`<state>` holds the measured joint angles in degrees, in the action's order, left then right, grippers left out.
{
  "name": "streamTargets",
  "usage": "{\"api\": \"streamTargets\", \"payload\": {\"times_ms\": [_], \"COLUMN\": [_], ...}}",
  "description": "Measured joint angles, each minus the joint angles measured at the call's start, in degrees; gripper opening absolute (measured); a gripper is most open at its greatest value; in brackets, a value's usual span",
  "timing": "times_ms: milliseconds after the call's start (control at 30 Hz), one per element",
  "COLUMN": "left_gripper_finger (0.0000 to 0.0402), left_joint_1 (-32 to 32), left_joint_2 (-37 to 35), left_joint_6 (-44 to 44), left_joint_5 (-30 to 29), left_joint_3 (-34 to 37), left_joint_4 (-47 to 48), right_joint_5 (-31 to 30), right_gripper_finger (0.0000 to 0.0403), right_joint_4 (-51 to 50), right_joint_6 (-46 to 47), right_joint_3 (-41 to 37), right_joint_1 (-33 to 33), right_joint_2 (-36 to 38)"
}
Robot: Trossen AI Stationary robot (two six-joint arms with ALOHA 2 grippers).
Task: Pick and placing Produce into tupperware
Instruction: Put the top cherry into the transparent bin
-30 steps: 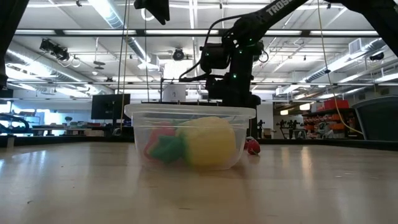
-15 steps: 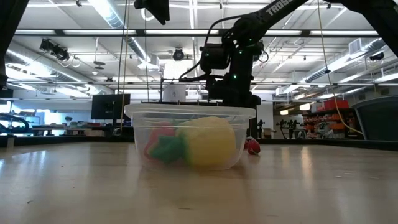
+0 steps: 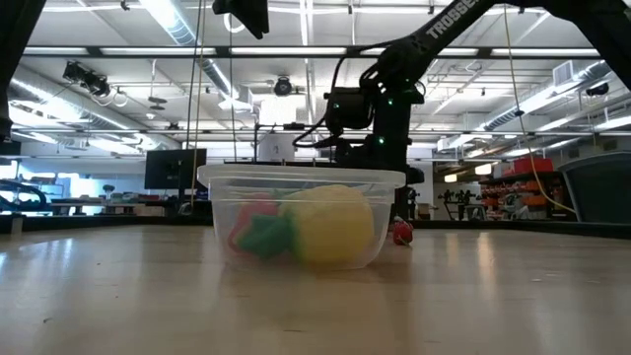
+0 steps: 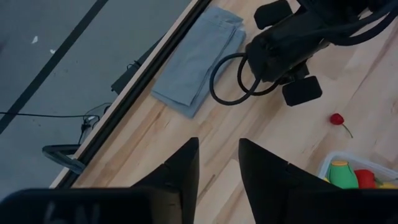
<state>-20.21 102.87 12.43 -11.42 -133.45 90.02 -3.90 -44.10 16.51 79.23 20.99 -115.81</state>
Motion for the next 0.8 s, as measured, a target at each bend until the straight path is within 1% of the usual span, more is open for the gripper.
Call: {"api": "streamTargets", "payload": {"times_ms": [133, 267, 600, 800], "left_gripper_finger": [0.0118, 0.0121, 0.0116, 0.0121], "left_joint_1": [0.0, 0.0, 0.0, 0.0], "left_joint_2": [0.0, 0.0, 0.0, 0.0], "left_joint_6": [0.0, 0.4, 0.4, 0.4], "left_joint_5": [0.0, 0.0, 0.0, 0.0], "left_joint_3": [0.0, 0.0, 0.0, 0.0], "left_joint_4": [0.0, 0.0, 0.0, 0.0], "right_joint_5": [0.0, 0.0, 0.2, -0.1], "right_gripper_finger": [0.0164, 0.0164, 0.0164, 0.0164], "right_joint_4": [2.4, 2.3, -4.6, -2.6], "right_joint_6": [0.1, 0.1, 0.0, -3.1], "right_joint_3": [0.0, 0.1, 0.1, 0.6], "right_joint_1": [-0.1, -0.1, -1.3, -2.5], "right_joint_2": [0.0, 0.0, 0.0, 0.9]}}
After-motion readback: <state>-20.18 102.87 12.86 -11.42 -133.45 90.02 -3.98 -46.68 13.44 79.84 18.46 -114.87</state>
